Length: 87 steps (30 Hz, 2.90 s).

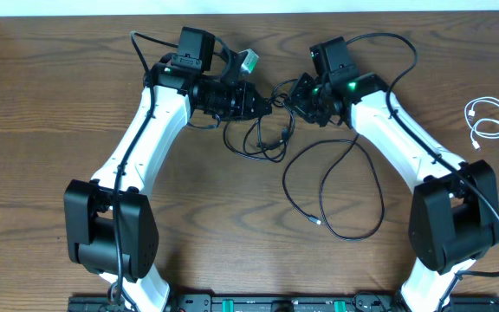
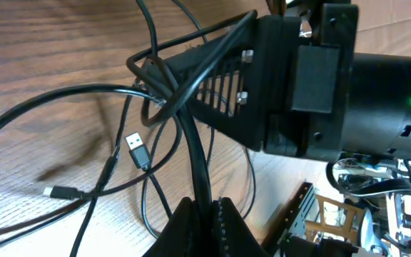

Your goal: Untangle cables

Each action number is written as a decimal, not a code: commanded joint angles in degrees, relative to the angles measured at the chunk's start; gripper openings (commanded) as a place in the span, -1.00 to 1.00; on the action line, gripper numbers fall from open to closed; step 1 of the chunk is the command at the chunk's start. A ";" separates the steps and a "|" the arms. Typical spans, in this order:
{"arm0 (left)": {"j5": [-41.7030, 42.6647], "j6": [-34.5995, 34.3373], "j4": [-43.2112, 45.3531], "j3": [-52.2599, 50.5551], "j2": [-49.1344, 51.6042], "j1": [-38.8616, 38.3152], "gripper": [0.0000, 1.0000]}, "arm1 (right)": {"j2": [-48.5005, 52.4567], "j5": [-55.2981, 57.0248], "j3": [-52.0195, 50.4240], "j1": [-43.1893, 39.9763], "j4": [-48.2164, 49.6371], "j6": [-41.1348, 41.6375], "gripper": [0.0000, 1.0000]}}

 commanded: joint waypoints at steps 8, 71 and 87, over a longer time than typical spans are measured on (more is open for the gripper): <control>2.38 -0.59 0.26 1.49 -0.96 -0.11 -0.85 | 0.26 5.77 -0.61 3.85 0.72 1.01 -0.41; -28.28 -6.27 3.15 0.15 -0.33 -0.13 -0.21 | -4.11 -1.68 -0.59 -1.90 2.51 -33.75 0.64; -34.32 -19.32 12.39 0.15 7.50 -2.86 0.01 | -4.11 -1.70 -0.61 -9.70 -5.29 -35.45 0.70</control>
